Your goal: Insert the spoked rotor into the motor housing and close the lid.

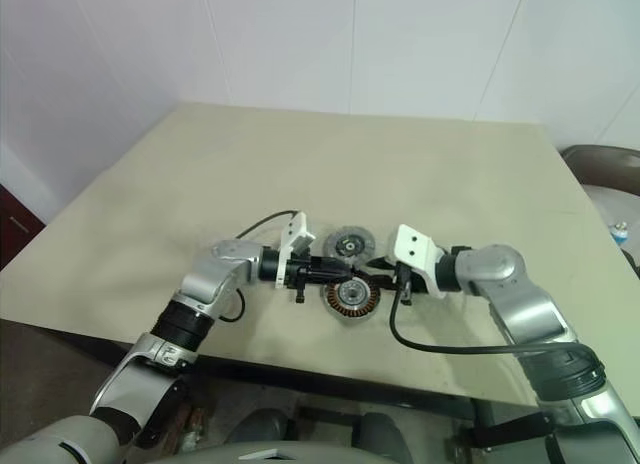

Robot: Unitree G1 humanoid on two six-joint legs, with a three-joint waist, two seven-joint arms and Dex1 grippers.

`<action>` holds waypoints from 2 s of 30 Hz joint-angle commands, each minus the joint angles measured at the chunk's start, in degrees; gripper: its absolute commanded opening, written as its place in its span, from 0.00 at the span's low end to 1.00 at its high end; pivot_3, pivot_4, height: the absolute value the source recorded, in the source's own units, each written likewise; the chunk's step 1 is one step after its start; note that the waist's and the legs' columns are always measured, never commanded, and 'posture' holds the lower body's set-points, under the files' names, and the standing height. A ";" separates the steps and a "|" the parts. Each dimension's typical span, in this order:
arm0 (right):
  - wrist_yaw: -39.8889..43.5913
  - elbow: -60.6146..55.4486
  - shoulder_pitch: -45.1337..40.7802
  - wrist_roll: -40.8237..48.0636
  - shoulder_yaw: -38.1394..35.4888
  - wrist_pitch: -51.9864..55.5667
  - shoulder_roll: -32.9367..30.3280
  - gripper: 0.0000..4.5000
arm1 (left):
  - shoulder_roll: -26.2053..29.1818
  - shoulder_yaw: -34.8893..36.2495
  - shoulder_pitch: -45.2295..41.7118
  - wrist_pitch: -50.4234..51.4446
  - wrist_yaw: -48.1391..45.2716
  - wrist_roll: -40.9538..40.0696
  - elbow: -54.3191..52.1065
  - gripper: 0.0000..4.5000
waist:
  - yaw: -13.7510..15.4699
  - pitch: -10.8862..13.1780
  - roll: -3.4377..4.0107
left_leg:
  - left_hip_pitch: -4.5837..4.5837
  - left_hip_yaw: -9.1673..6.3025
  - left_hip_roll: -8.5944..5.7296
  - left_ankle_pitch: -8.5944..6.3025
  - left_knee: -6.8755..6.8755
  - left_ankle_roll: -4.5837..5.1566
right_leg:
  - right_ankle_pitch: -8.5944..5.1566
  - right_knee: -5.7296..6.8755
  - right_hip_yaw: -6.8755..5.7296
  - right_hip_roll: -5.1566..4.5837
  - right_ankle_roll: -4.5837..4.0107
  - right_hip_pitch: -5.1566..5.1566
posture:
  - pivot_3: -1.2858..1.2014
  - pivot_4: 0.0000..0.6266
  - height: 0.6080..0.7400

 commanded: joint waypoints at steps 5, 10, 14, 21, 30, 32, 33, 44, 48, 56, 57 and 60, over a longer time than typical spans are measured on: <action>-0.45 -1.16 -1.12 -0.02 -1.03 -0.87 -0.21 0.28 | -2.29 -1.21 -1.30 -0.44 1.45 0.13 1.95 0.16 | -0.01 0.00 0.00 | -0.01 0.00 0.00 0.00 0.00 0.00 | 0.00 0.00 0.00 0.00 0.00 -0.01 | 0.52 0.00 1.00; -0.60 -1.39 -0.88 -0.14 -1.12 -0.88 -0.36 0.28 | -2.55 -1.34 -0.67 1.64 2.01 -0.39 1.83 0.16 | -0.04 0.00 0.00 | 0.00 0.00 0.01 0.00 0.00 0.00 | 0.00 0.01 0.00 0.01 0.00 -0.01 | 0.52 0.00 1.00; -0.31 -0.73 -1.09 -0.45 -1.11 -1.32 -0.41 0.28 | -1.94 -1.36 0.06 3.75 2.10 -0.77 0.15 0.16 | -0.07 0.00 0.00 | 0.00 0.00 0.00 0.00 0.00 0.00 | 0.00 0.01 0.00 0.01 0.00 -0.01 | 0.52 0.00 1.00; 0.01 0.76 -2.63 -1.23 -0.10 -2.34 0.17 0.28 | -0.82 -1.59 1.60 5.62 2.26 -1.33 -3.69 0.16 | -0.06 -0.01 0.01 | 0.01 0.00 0.01 0.00 0.01 0.00 | 0.00 0.01 0.01 0.00 -0.01 0.00 | 0.52 0.00 1.00; 0.14 2.12 -3.45 -1.89 0.17 -3.49 0.40 0.28 | -0.92 -1.92 1.93 5.71 2.95 -1.16 -2.76 0.24 | -0.05 -0.01 0.01 | 0.00 0.01 0.01 0.00 0.01 0.00 | 0.00 0.01 0.01 -0.01 -0.01 -0.01 | 0.52 0.00 1.00; -0.01 2.05 -3.37 -1.95 0.11 -3.52 0.44 0.28 | -0.82 -2.15 1.76 6.29 2.63 -1.31 -2.61 0.37 | -0.05 -0.01 0.01 | 0.00 0.00 0.01 0.00 0.01 0.00 | 0.00 0.01 0.02 -0.01 -0.01 0.00 | 0.52 0.00 1.00; -0.03 1.95 -3.22 -2.04 0.10 -3.60 0.42 0.28 | -0.77 -2.31 1.79 6.26 2.66 -1.21 -2.61 0.44 | -0.05 -0.01 0.01 | 0.01 0.01 0.01 0.00 0.01 0.00 | 0.00 0.01 0.02 -0.01 -0.01 0.00 | 0.52 0.00 1.00; -0.30 1.68 -2.76 -2.16 0.02 -3.57 0.37 0.28 | 0.75 -1.17 1.28 5.69 3.30 -1.35 -2.66 0.71 | -0.05 -0.02 0.03 | 0.04 0.01 0.01 0.00 0.04 0.00 | 0.01 0.01 0.02 -0.01 -0.03 0.04 | 0.52 0.00 1.00; -0.43 1.98 -3.83 -1.63 0.13 -3.13 1.37 0.28 | 3.08 1.42 0.62 6.55 3.22 -3.27 -4.30 0.71 | -0.22 -0.02 0.02 | 0.04 0.01 0.04 0.00 0.04 0.00 | 0.01 0.03 0.04 0.00 -0.04 0.02 | 0.52 0.00 1.00; 0.22 4.58 -5.91 -2.36 1.58 -4.37 3.57 0.28 | 7.23 6.43 1.75 9.53 4.54 -6.69 -7.72 0.71 | -0.10 -0.02 0.02 | 0.02 0.02 0.02 0.00 0.04 -0.01 | 0.02 0.04 0.04 -0.02 -0.04 0.00 | 0.52 0.00 1.00; 0.24 4.88 -6.20 -2.45 1.79 -4.61 3.85 0.28 | 7.51 6.76 2.15 9.68 4.87 -6.90 -7.91 0.71 | -0.10 -0.02 0.02 | 0.01 0.02 0.02 0.00 0.04 -0.01 | 0.02 0.04 0.04 -0.03 -0.04 0.00 | 0.52 0.00 1.00; 0.51 5.64 -6.94 -2.59 2.33 -5.17 4.40 0.28 | 8.20 8.31 3.36 9.74 6.36 -7.49 -8.57 0.71 | -0.12 -0.02 0.02 | 0.01 0.02 0.03 0.00 0.04 -0.01 | 0.02 0.04 0.05 -0.06 -0.04 -0.02 | 0.52 0.00 1.00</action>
